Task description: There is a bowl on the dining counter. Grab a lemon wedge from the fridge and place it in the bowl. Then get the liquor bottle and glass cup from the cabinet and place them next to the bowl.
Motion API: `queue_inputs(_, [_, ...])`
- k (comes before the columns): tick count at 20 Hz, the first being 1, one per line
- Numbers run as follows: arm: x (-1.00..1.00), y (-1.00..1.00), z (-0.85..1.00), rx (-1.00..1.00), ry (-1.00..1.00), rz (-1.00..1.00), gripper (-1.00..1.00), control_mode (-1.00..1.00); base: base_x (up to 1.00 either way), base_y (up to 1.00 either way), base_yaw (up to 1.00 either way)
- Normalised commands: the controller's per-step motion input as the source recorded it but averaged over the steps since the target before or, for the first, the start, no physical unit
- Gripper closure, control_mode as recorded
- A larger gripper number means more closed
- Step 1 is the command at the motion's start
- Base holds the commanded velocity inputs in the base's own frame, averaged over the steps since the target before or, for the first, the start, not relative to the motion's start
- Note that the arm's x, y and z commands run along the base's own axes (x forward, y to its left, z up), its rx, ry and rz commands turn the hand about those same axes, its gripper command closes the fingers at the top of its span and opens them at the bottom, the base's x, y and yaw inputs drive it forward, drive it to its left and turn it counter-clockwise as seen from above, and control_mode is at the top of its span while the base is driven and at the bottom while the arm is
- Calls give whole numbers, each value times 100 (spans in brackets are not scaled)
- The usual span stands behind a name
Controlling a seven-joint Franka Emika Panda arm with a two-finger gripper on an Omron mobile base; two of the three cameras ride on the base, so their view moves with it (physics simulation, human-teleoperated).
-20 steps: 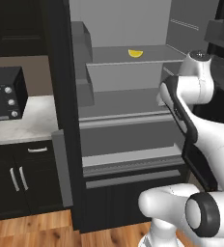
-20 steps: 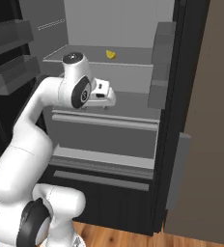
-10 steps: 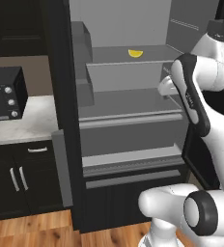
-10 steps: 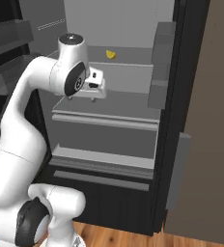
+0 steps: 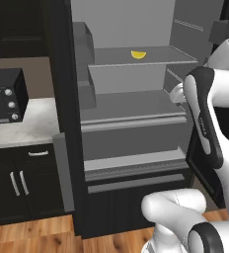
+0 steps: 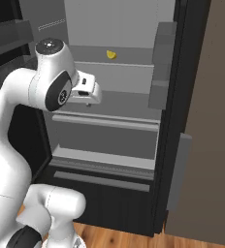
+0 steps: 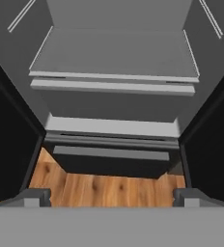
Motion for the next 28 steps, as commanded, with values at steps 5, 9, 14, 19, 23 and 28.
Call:
queue_inputs(5, [-2, 0, 0, -4, 0, -3, -100, -100, 0, 0, 0])
queue_inputs(9, [0, 0, 0, 0, 0, 0, -100, 100, 7, 2, 0])
queue_inputs(14, [0, 0, 0, 0, 0, 0, -100, 100, 43, 0, 0])
queue_inputs(19, [0, 0, 0, 0, 0, 0, -100, 100, 88, 3, 0])
queue_inputs(23, [0, 0, 0, 0, 0, 0, -100, 100, 95, 13, 0])
queue_inputs(28, [0, 0, 0, 0, 0, 0, -100, 100, 34, 3, 0])
